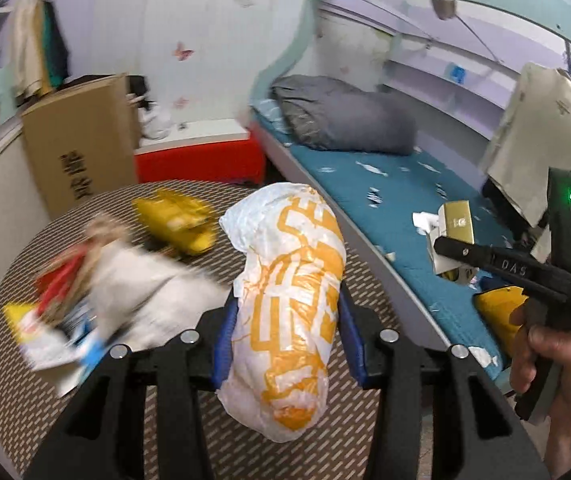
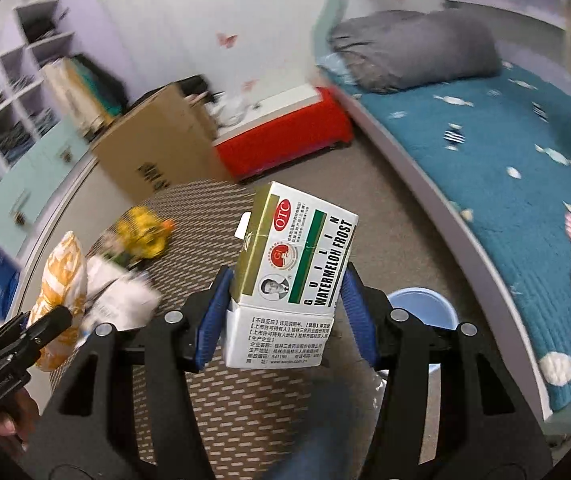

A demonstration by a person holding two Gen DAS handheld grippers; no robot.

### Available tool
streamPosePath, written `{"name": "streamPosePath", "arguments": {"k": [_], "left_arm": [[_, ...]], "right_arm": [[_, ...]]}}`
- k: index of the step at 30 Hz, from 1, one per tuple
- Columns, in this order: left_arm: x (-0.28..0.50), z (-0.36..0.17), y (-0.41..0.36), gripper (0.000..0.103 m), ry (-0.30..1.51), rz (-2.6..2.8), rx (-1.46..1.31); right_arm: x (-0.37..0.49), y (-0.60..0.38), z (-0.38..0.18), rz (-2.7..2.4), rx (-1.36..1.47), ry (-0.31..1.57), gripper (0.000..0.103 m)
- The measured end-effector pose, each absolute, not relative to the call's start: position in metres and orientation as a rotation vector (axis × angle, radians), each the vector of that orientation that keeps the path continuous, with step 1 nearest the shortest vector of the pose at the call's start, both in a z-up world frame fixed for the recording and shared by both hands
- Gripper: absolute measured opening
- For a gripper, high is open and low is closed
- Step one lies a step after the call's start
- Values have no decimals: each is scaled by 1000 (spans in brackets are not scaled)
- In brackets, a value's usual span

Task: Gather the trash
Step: 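Carry both held items over the blue wastebasket on the floor, then open both tools to drop the box and bag into the wastebasket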

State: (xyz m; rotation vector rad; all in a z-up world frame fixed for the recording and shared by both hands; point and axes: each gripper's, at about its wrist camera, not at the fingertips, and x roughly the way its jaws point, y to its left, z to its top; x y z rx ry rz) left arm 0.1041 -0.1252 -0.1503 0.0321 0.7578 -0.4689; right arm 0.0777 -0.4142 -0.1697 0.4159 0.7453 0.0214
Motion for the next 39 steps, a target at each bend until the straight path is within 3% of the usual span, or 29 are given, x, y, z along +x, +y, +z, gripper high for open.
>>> {"name": "streamPosePath", "arguments": {"k": [9, 19, 23, 25, 33, 36, 37, 38, 39], "left_arm": [[150, -168, -234, 44, 847, -606, 95], [187, -229, -344, 45, 1034, -678, 215], [201, -262, -376, 45, 1129, -677, 267], [207, -280, -392, 45, 1180, -668, 303], [220, -326, -428, 46, 1305, -643, 419], [222, -334, -440, 64, 1308, -648, 484], [223, -339, -445, 81, 1314, -642, 501], [225, -341, -448, 88, 1312, -638, 507], [225, -341, -447, 88, 1301, -630, 507]], "right_arm": [[101, -517, -266, -146, 588, 897, 54], [134, -575, -389, -197, 798, 1057, 55], [145, -590, -424, -194, 891, 1077, 63], [149, -599, -436, -185, 950, 1083, 82], [107, -633, -418, -289, 1040, 953, 89], [88, -643, -399, -308, 1028, 900, 93], [83, -645, -394, -311, 1019, 889, 96], [79, -645, -389, -316, 1010, 878, 96], [75, -646, -381, -321, 1001, 861, 97]]}}
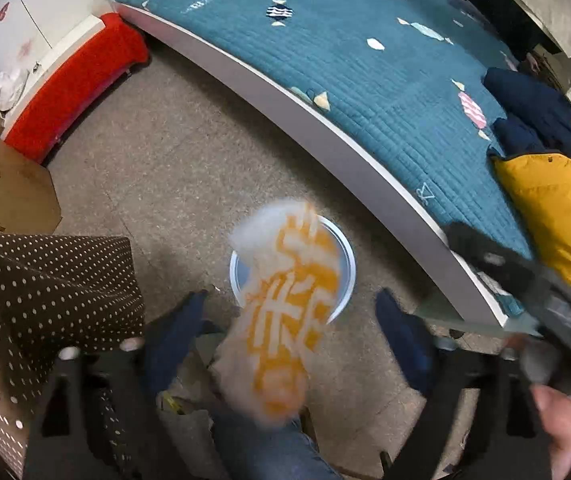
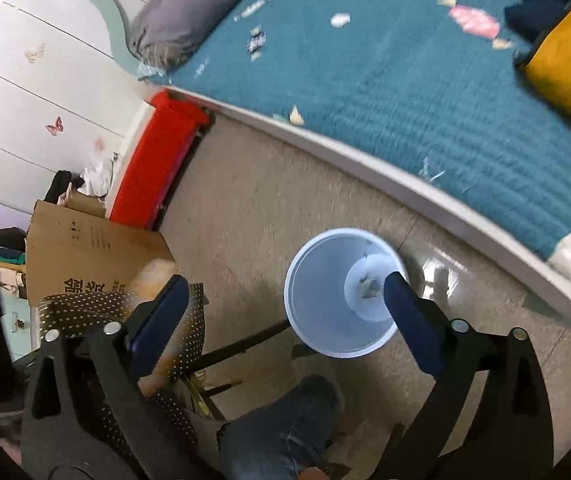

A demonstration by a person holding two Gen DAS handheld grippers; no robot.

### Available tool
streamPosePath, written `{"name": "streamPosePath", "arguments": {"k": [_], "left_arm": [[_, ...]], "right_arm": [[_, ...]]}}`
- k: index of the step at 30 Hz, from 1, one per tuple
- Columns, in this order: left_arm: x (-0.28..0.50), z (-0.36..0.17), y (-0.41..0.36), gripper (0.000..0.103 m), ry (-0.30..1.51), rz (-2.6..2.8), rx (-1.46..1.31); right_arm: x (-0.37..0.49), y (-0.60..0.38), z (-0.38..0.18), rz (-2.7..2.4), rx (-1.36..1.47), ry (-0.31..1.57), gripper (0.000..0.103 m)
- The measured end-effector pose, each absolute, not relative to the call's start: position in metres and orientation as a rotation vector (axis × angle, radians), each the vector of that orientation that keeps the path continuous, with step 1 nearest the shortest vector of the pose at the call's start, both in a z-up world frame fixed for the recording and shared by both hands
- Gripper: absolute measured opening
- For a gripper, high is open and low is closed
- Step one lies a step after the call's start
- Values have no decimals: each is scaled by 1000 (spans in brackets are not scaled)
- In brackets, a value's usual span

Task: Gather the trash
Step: 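Open both tools to drop the box and bag into the wastebasket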

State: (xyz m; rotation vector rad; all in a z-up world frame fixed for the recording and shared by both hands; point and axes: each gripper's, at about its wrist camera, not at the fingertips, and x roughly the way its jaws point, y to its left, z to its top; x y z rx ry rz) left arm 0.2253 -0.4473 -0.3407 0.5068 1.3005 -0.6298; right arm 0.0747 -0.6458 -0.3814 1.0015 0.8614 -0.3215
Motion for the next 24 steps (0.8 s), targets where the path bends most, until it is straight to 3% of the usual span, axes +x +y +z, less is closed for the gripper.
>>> {"name": "streamPosePath", "arguments": {"k": [5, 24], "left_arm": [[225, -324, -432, 89, 1288, -611, 427], [145, -160, -323, 92, 871, -631, 245]], "right_arm": [[61, -642, -356, -337, 965, 805, 97], [38, -553, -225, -226, 664, 654, 97]]}}
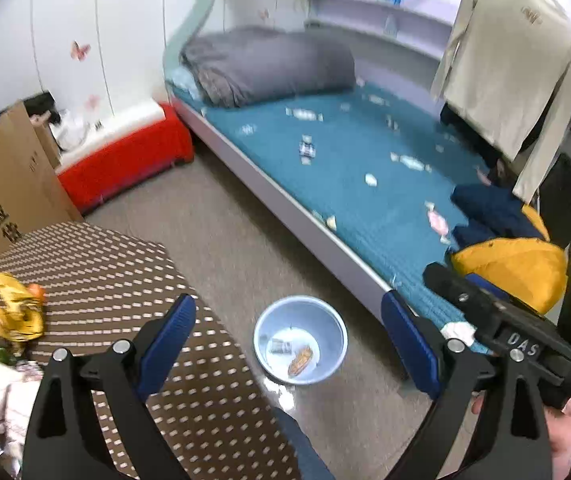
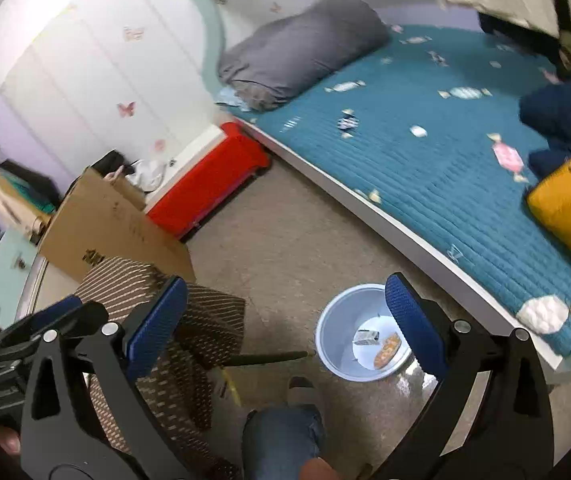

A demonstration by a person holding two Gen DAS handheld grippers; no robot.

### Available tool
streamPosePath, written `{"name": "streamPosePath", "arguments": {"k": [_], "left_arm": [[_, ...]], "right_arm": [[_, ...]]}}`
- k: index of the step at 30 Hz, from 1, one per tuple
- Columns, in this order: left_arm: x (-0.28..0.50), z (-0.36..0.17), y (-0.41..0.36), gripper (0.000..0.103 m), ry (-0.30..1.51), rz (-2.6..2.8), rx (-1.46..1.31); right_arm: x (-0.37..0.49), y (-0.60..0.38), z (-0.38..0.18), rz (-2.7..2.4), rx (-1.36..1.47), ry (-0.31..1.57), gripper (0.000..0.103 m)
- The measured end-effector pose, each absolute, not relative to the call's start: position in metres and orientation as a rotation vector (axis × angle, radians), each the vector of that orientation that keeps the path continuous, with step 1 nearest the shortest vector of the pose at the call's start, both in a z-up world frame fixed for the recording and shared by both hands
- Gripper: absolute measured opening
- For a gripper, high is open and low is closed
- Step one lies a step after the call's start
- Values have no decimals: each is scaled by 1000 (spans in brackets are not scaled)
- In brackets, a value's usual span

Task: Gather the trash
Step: 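Open both tools to drop the box and bag into the wastebasket, then move both tools back over the trash on the table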

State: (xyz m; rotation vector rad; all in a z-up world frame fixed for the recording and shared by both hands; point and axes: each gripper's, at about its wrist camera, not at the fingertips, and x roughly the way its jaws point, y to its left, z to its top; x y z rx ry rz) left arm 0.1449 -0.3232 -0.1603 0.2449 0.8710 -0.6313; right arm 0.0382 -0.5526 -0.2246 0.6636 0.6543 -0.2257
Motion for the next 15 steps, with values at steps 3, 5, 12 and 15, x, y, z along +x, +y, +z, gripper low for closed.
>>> {"name": "streamPosePath", "arguments": {"k": [3, 5, 12, 15], "left_arm": [[131, -140, -304, 92, 808, -624, 230], [122, -128, -290, 92, 769, -617, 216], [102, -97, -237, 92, 668, -566, 161], [95, -89, -208, 92, 637, -525, 134]], "right_arm": [[36, -534, -205, -195, 623, 641, 97], [35, -521, -193, -172, 592, 628, 97], [35, -468, -148, -93, 486, 589, 97], [35, -444, -133, -62, 437, 574, 97]]}}
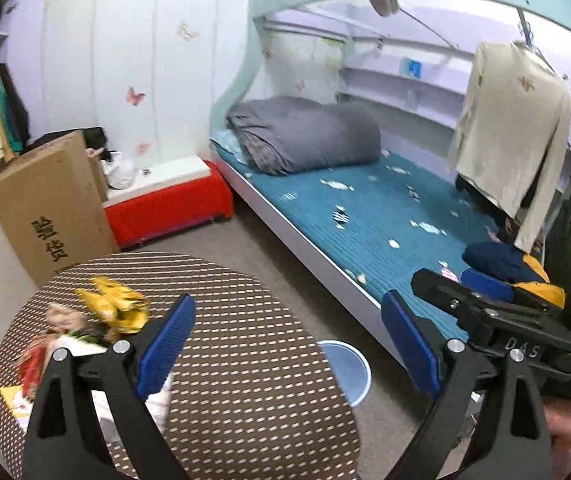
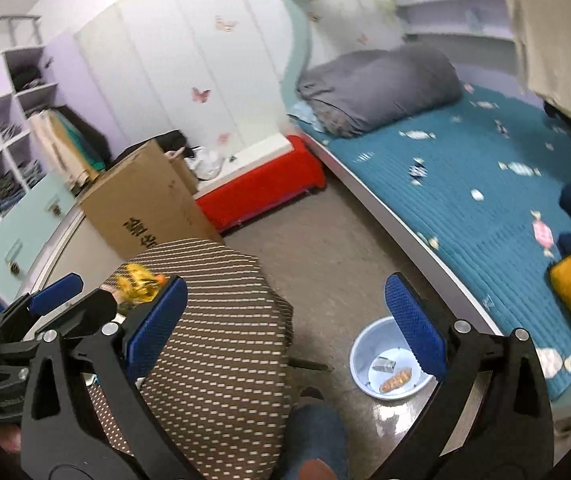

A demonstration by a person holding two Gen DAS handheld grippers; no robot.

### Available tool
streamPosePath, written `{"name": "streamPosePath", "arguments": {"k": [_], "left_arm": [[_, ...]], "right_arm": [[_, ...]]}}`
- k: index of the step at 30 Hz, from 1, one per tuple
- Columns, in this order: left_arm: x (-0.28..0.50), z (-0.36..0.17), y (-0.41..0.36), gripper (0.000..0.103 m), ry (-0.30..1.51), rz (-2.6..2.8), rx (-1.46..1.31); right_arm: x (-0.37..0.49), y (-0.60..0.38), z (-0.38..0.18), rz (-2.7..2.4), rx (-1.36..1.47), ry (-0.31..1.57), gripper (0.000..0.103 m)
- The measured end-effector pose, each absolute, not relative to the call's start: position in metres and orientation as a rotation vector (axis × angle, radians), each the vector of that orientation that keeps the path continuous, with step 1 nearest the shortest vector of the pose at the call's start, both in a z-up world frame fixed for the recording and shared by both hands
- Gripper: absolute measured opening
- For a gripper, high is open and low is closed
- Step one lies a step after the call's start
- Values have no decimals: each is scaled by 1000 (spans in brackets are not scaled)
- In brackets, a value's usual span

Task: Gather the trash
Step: 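Move both tools back over the trash on the table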

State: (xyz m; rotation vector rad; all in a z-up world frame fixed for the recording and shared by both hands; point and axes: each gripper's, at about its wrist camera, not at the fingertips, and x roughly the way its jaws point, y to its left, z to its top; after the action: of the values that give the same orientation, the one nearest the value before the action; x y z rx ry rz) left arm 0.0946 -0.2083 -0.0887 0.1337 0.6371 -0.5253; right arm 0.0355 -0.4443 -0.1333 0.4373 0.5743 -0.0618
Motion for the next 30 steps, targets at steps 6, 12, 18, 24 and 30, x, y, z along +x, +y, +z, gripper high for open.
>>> {"name": "streamPosePath", "arguments": {"k": [6, 12, 18, 24, 30], "left_arm": [[84, -85, -157, 92, 598, -435, 98], [79, -92, -95, 92, 603, -320, 37], [72, -103, -34, 92, 597, -183, -15], [74, -125, 29, 92, 627, -32, -59], [83, -145, 67, 92, 678, 56, -90]], "right_arm": [[42, -390, -114, 14, 363, 570, 97], [52, -337, -108, 88, 305, 589, 97], [64, -289, -111, 143, 243, 624, 97], [79, -245, -122, 199, 192, 666, 97], [95, -212, -136, 236, 161, 708, 97]]}}
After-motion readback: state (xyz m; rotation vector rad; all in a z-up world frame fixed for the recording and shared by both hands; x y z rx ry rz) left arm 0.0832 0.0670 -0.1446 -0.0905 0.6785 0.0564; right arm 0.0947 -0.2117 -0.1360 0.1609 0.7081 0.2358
